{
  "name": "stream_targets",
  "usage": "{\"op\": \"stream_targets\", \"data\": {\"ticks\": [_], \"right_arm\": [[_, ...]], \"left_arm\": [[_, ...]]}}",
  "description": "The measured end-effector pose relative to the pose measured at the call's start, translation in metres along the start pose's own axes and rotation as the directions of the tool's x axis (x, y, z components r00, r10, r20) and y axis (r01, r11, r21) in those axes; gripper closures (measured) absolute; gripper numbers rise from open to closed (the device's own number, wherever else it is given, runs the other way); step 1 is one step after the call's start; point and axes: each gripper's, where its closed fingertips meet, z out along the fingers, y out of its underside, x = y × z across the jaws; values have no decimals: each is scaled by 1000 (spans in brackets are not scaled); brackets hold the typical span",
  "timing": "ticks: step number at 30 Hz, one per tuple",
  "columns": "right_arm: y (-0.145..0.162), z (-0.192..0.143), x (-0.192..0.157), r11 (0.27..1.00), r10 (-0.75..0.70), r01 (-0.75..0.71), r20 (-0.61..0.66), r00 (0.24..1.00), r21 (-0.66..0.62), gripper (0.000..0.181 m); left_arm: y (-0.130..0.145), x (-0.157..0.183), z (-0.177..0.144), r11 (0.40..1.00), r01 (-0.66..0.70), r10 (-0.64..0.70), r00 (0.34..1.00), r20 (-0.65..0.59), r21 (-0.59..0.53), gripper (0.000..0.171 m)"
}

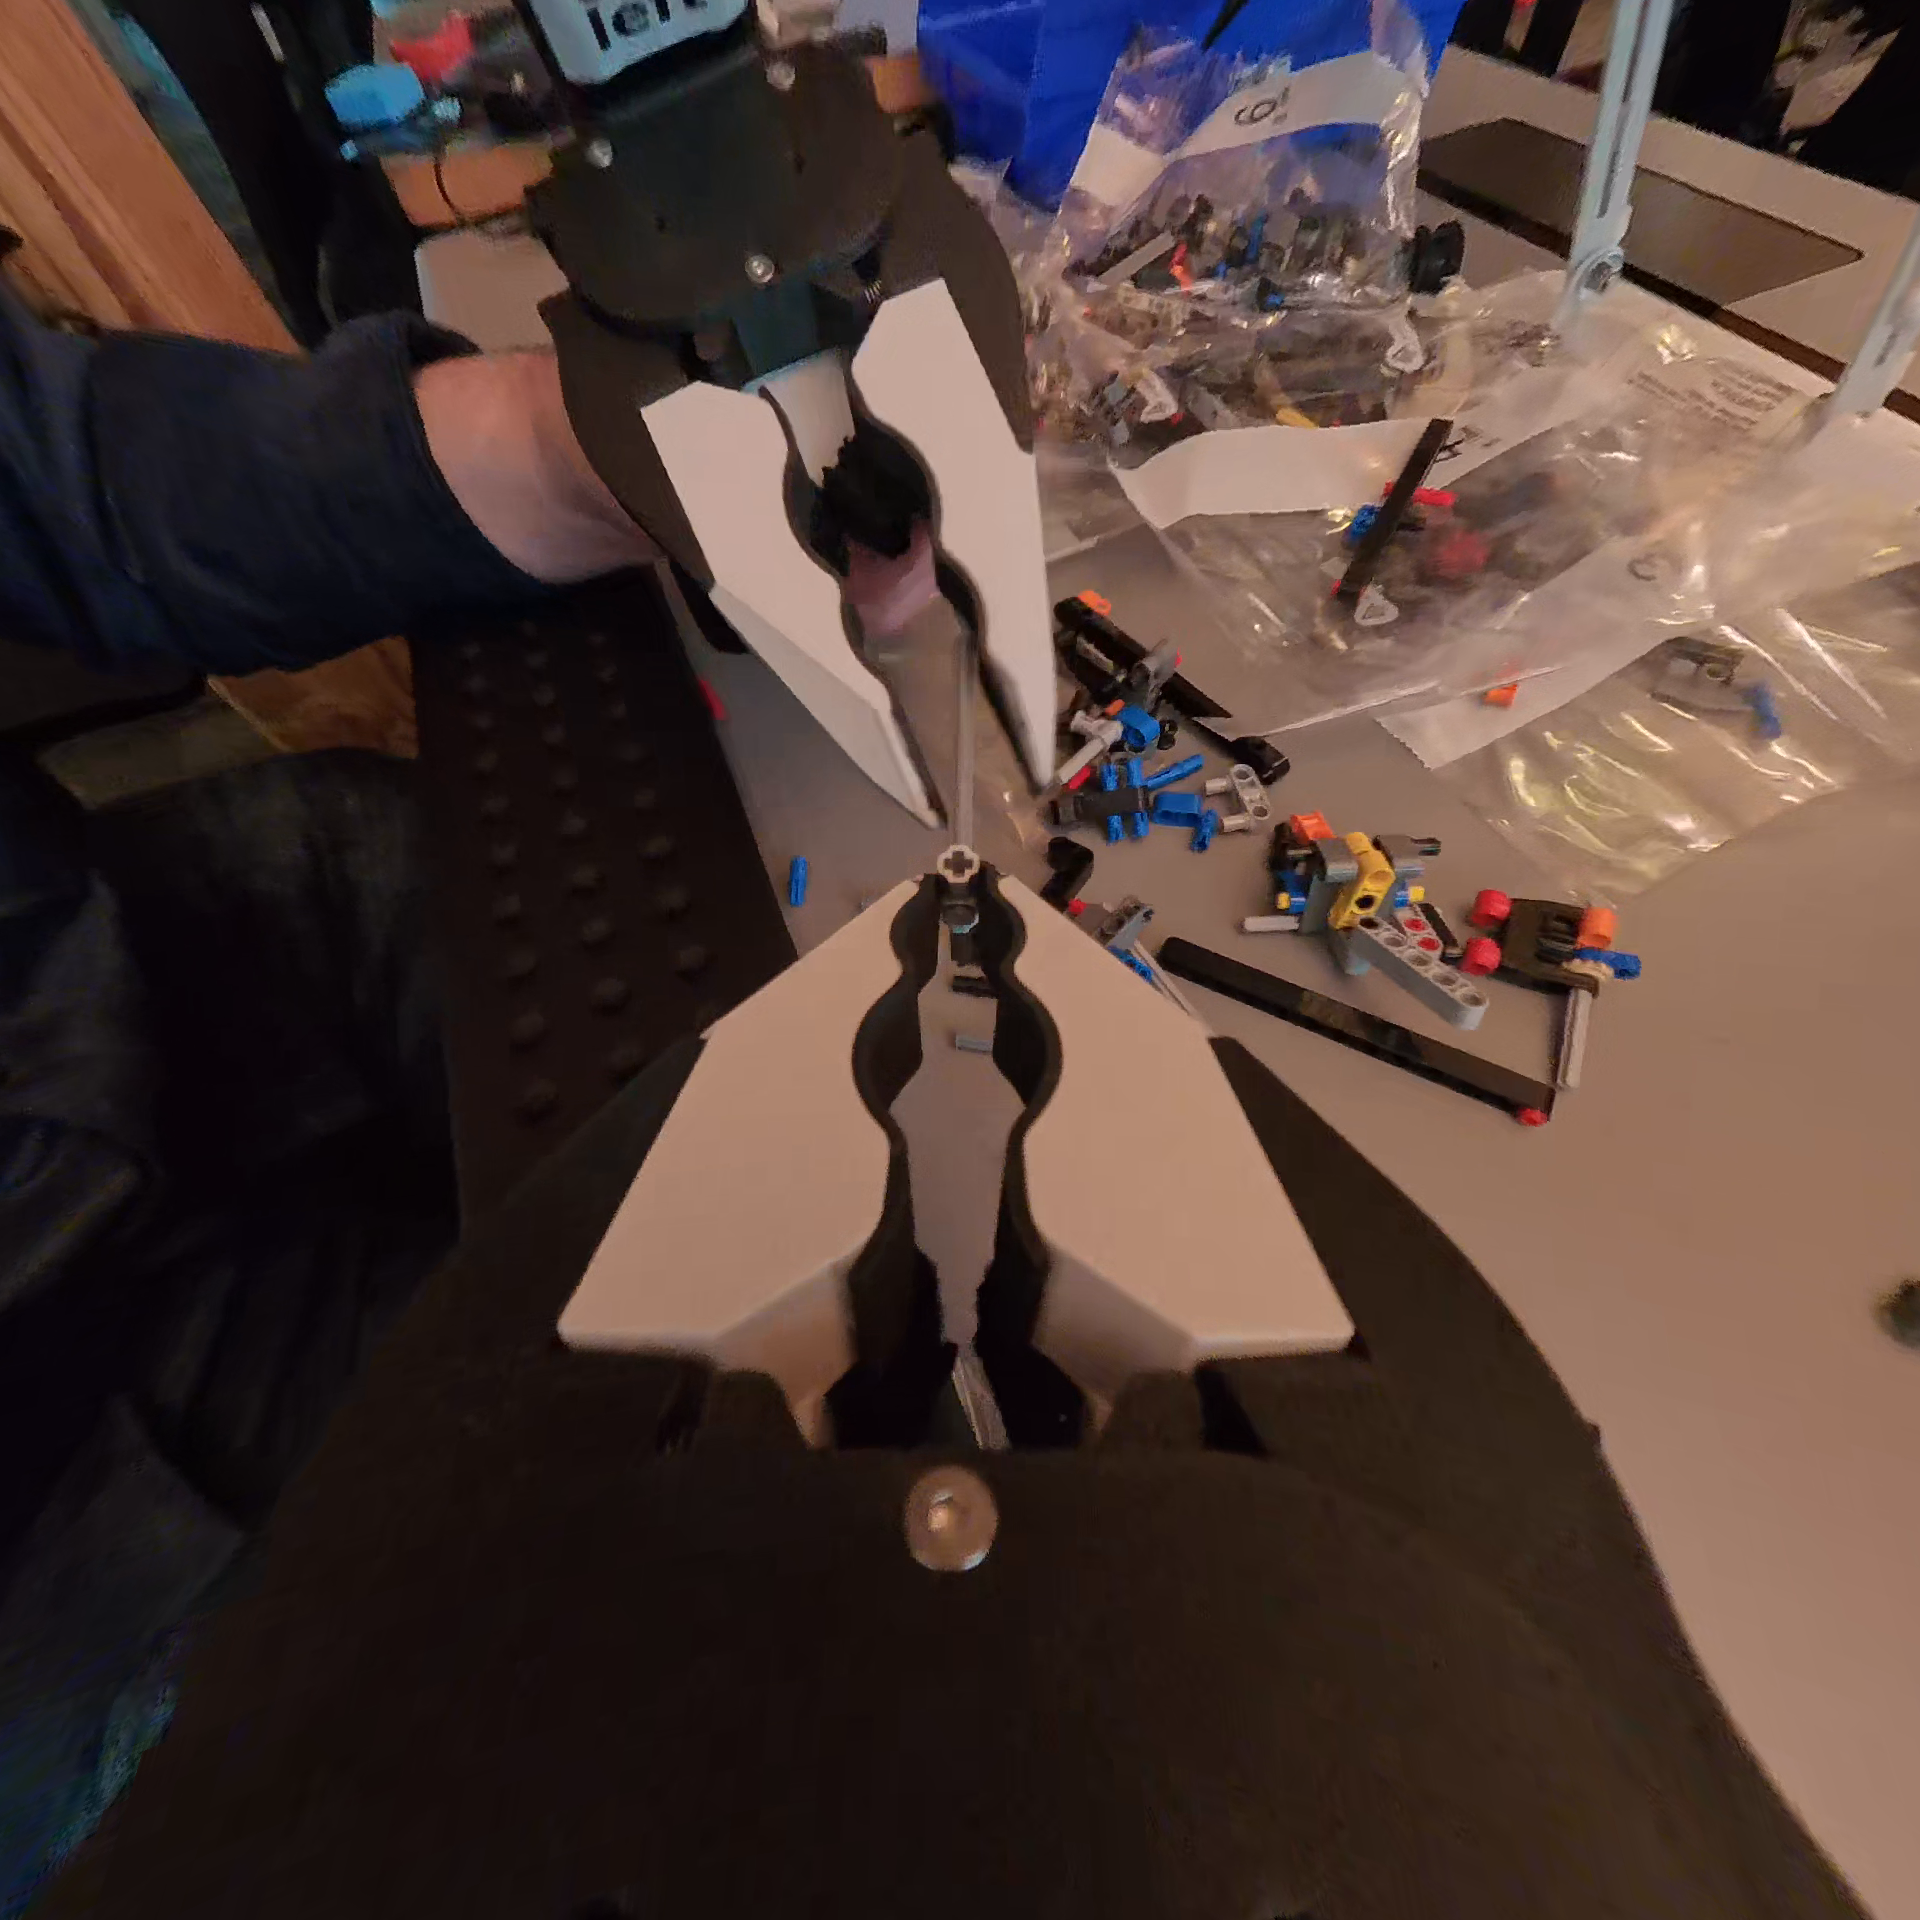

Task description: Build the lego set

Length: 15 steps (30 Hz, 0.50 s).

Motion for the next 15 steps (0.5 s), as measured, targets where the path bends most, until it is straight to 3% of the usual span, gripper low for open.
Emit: {"op": "stream_targets", "data": {"ticks": [3,5,11,15], "right_arm": [[1,6,0,998,-32,31,-24,999,-48,176],[-5,5,-1,999,-34,34,-16,999,-24,175],[-21,1,-10,996,-72,72,8,997,55,176],[-21,2,-10,995,-74,74,-6,997,68,176]], "left_arm": [[1,6,1,1000,-27,27,999,-23,-4,165],[-9,11,-3,998,-2,5,999,-52,58,169],[-29,16,-14,974,114,-85,985,-150,194,167],[-32,18,-11,972,110,-80,986,-149,210,157]]}}
